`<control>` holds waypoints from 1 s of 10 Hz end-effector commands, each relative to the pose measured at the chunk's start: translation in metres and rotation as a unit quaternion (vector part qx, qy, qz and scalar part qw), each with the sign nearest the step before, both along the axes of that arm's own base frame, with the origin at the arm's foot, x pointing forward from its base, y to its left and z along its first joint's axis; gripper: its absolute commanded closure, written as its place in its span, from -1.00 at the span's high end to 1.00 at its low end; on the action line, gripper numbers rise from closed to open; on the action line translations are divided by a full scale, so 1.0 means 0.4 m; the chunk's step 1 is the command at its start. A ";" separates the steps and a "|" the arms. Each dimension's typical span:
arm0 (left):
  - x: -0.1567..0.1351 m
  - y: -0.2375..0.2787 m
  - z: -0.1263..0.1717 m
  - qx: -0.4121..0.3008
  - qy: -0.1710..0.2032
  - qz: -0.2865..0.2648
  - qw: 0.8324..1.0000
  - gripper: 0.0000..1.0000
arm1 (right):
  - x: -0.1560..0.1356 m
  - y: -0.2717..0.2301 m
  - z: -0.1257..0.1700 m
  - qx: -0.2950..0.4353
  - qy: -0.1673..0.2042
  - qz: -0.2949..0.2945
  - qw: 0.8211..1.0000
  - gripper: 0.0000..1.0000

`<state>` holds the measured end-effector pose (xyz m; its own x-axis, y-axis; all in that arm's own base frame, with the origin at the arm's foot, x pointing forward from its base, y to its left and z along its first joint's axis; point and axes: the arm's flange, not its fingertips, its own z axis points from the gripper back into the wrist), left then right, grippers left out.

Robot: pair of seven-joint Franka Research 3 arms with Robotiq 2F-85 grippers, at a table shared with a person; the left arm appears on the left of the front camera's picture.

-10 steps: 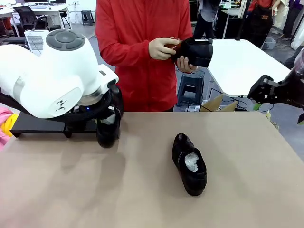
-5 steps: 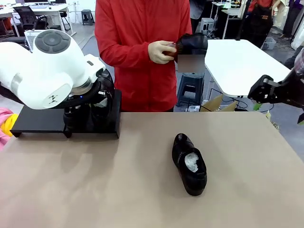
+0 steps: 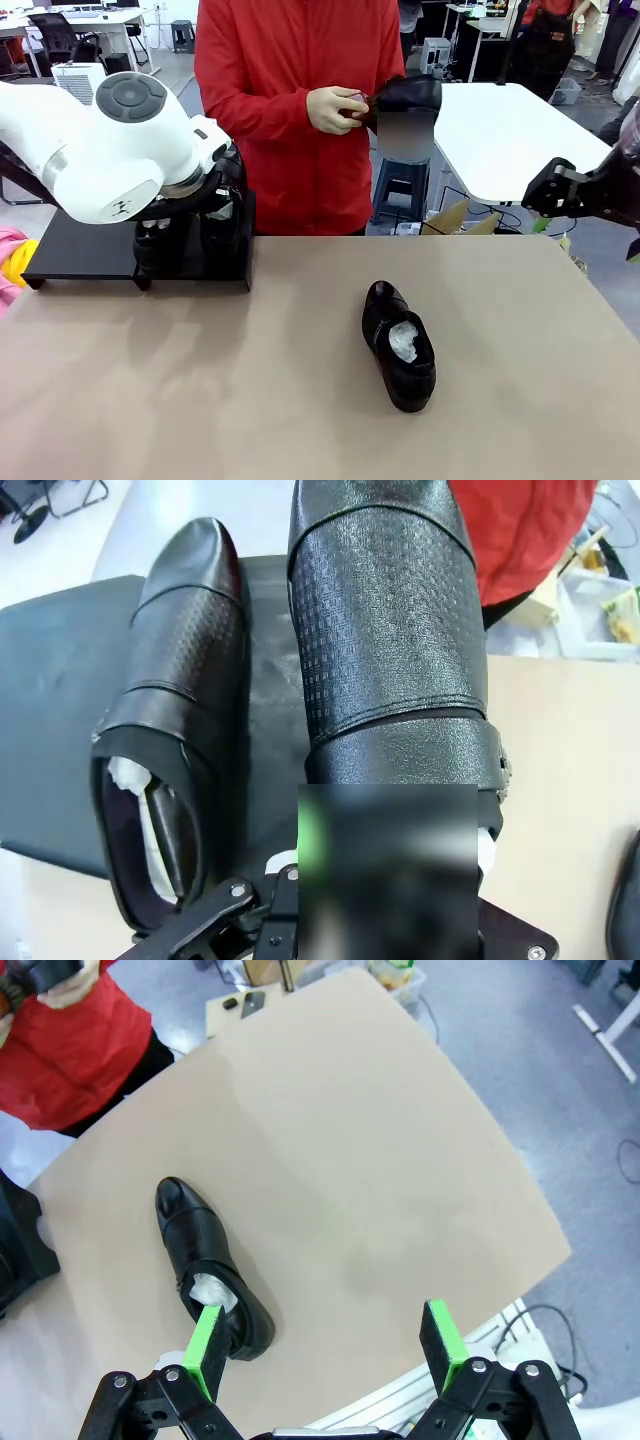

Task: Organize the shoes by placing them on the stand.
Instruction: Place the Shoe from the middle of the table onto the Shoes Stand.

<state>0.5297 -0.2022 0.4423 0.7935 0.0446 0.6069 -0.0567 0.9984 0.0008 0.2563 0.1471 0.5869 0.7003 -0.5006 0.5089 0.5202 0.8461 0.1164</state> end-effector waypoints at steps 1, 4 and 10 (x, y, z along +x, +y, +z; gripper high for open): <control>0.021 0.002 -0.003 0.003 -0.001 0.023 1.000 -1.00 | 0.002 0.000 0.008 0.009 0.002 0.011 1.000 1.00; 0.045 0.022 -0.018 -0.003 0.024 0.030 0.999 -1.00 | 0.002 0.000 0.008 0.009 0.002 0.011 1.000 1.00; 0.071 0.033 -0.042 0.011 0.049 0.030 0.998 -0.27 | 0.002 0.000 0.008 0.009 0.002 0.011 1.000 1.00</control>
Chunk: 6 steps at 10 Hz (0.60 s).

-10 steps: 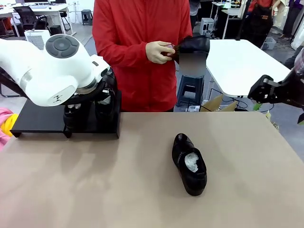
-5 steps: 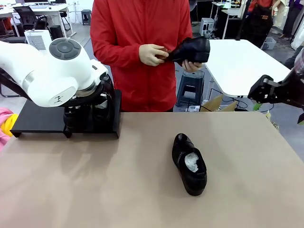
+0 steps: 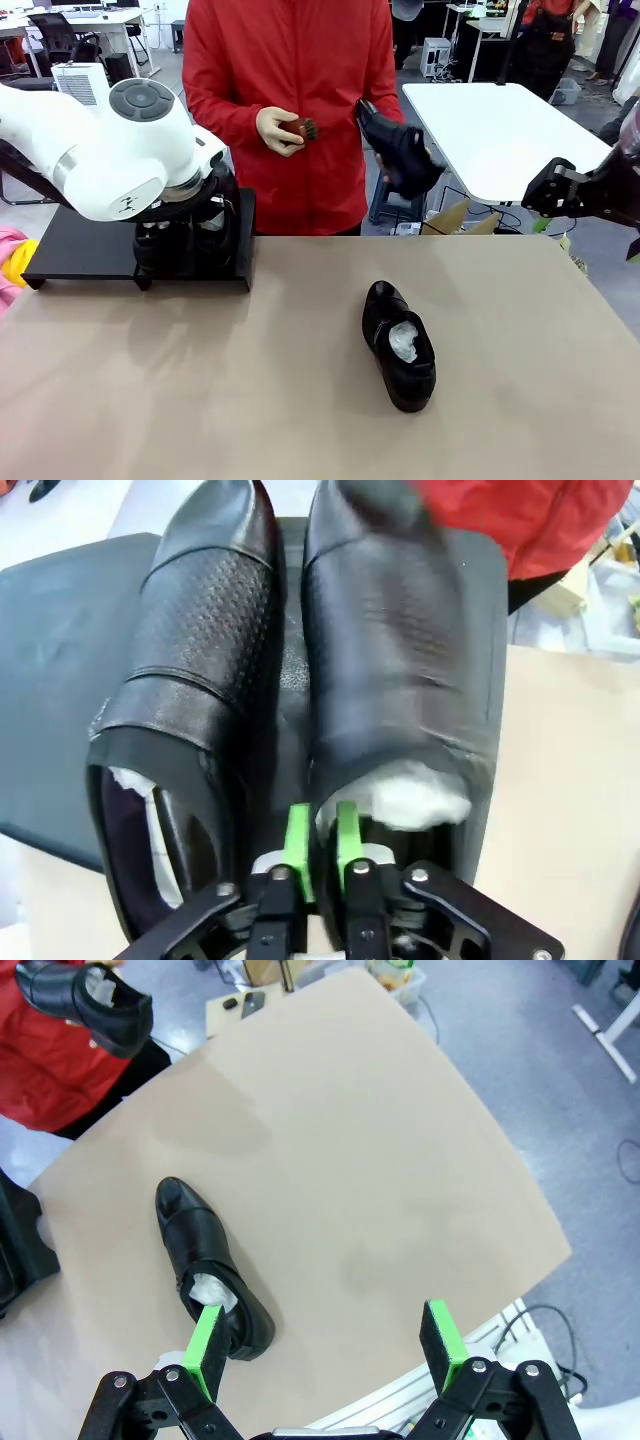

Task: Organize the shoes by placing them on the stand.
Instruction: Place the Shoe from the middle of the table onto the Shoes Stand.

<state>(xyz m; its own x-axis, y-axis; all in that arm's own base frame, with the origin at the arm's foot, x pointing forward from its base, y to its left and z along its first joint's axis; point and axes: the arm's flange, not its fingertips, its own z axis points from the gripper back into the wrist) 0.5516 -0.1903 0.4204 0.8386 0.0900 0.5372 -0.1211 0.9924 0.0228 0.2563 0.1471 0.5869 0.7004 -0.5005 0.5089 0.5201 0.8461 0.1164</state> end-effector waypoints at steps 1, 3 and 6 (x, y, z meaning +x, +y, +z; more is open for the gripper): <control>0.017 0.005 0.012 0.005 0.002 -0.002 1.000 0.12 | 0.002 0.000 0.008 0.009 0.002 0.011 1.000 1.00; 0.017 0.008 0.019 0.007 -0.007 0.005 1.000 0.74 | 0.002 0.000 0.008 0.009 0.002 0.011 1.000 1.00; -0.021 -0.003 0.057 -0.003 -0.014 -0.004 1.000 0.74 | 0.002 0.000 0.008 0.009 0.002 0.011 1.000 1.00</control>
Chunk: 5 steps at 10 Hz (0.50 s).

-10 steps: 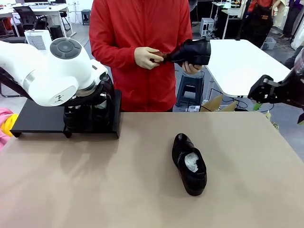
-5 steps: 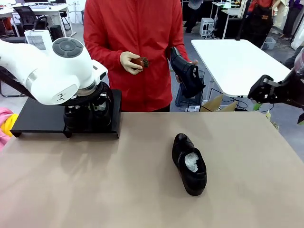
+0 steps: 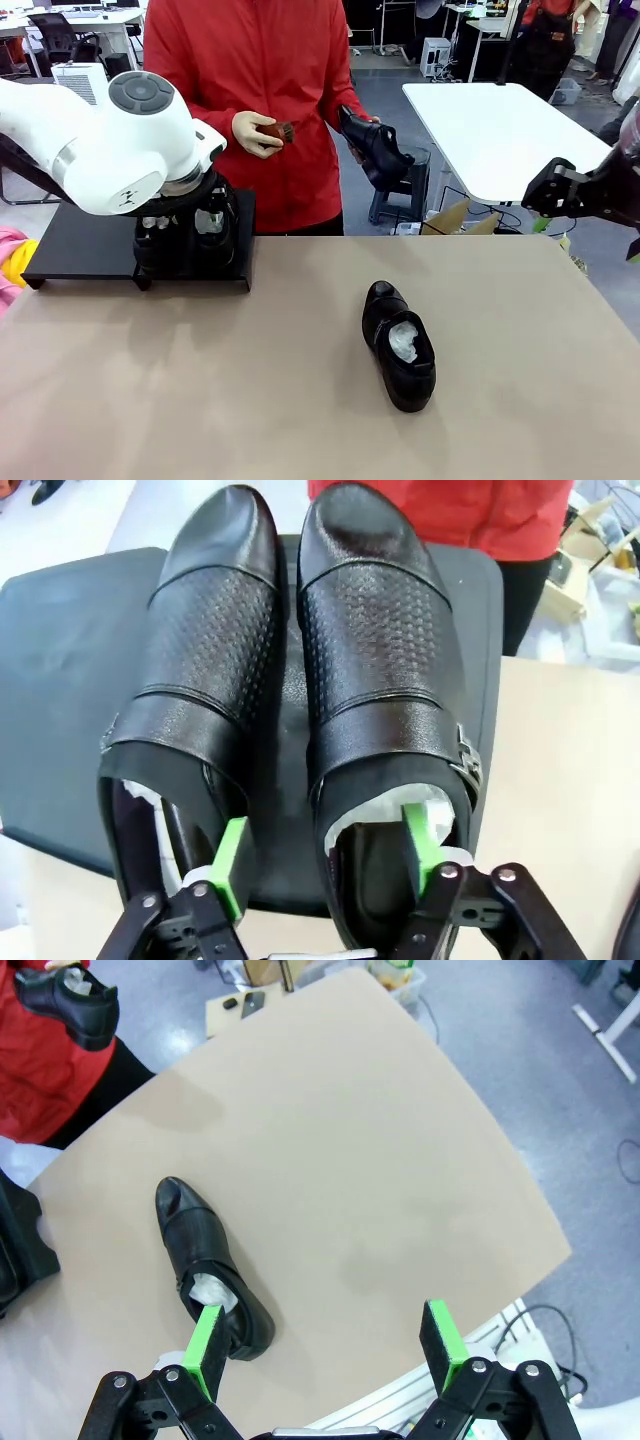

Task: Organize the shoes by placing them on the stand.
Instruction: Place the Shoe from the middle of the table onto the Shoes Stand.

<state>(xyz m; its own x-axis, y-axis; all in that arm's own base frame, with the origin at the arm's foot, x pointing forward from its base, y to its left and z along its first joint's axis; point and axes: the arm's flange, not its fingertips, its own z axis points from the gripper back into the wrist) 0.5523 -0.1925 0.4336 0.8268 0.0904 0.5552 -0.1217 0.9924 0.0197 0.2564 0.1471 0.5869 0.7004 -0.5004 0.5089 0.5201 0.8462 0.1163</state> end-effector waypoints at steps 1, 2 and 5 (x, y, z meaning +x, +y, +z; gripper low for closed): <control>0.006 0.005 -0.012 0.001 0.004 0.002 1.000 0.74 | 0.002 0.000 0.008 0.009 0.002 0.011 1.000 1.00; 0.006 0.005 -0.012 0.001 0.004 0.002 1.000 0.74 | 0.002 0.000 0.008 0.009 0.002 0.011 1.000 1.00; 0.006 0.005 -0.012 0.001 0.004 0.002 1.000 0.74 | 0.002 0.000 0.008 0.009 0.002 0.011 1.000 1.00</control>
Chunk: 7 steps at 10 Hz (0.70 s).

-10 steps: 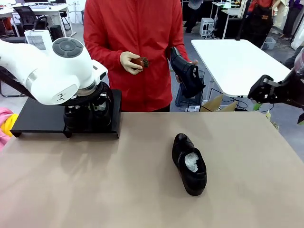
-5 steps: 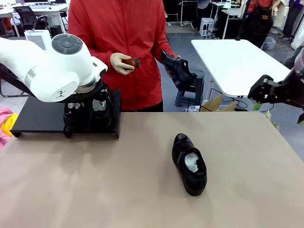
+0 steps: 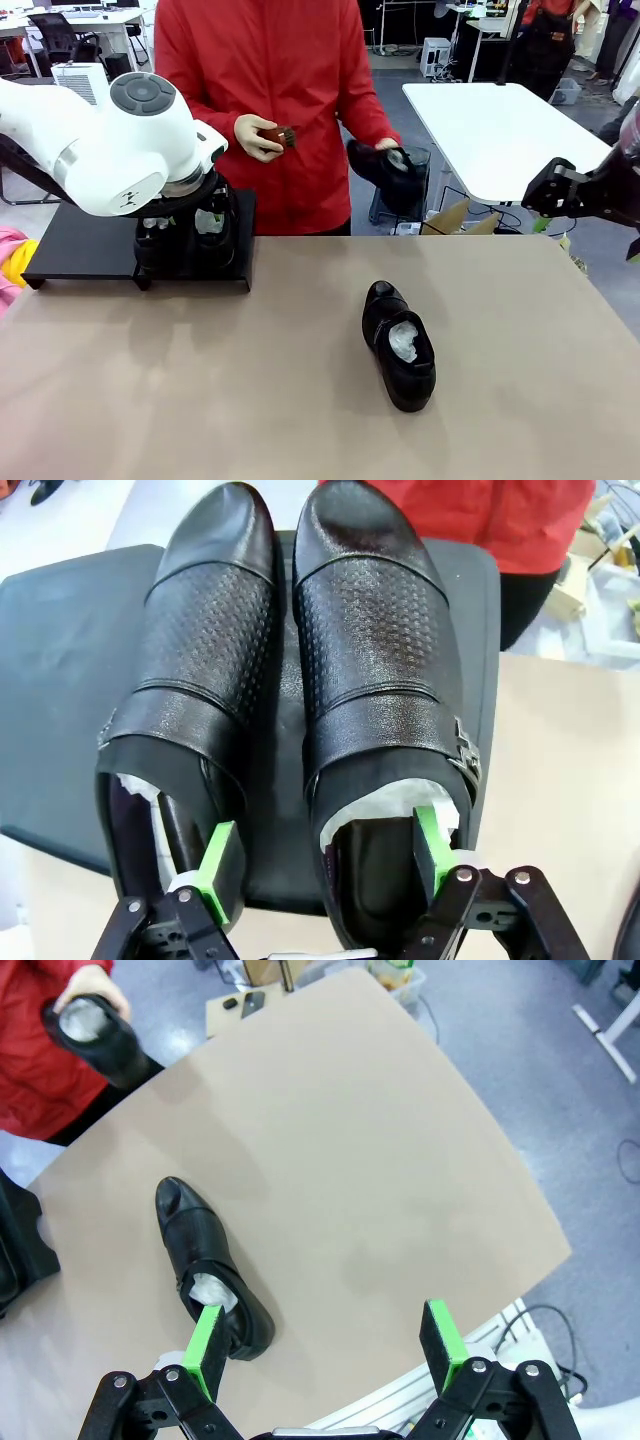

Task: Organize the shoes by placing them on the stand.
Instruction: Pick up one Shoe and place it in the middle of the table.

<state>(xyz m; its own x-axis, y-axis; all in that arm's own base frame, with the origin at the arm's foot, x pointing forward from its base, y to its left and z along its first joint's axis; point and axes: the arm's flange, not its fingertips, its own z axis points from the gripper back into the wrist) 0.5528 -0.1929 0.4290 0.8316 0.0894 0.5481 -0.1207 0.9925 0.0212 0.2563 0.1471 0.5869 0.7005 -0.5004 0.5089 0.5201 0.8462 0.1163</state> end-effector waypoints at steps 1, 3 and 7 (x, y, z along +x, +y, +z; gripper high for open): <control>0.004 0.006 -0.001 0.000 0.000 0.002 1.000 0.74 | 0.002 0.000 0.008 0.009 0.002 0.011 1.000 1.00; 0.004 0.006 -0.001 0.000 0.000 0.002 1.000 0.74 | 0.002 0.000 0.008 0.009 0.002 0.011 1.000 1.00; -0.063 -0.001 0.100 -0.017 -0.019 -0.025 0.999 0.74 | 0.002 0.000 0.008 0.009 0.002 0.011 1.000 1.00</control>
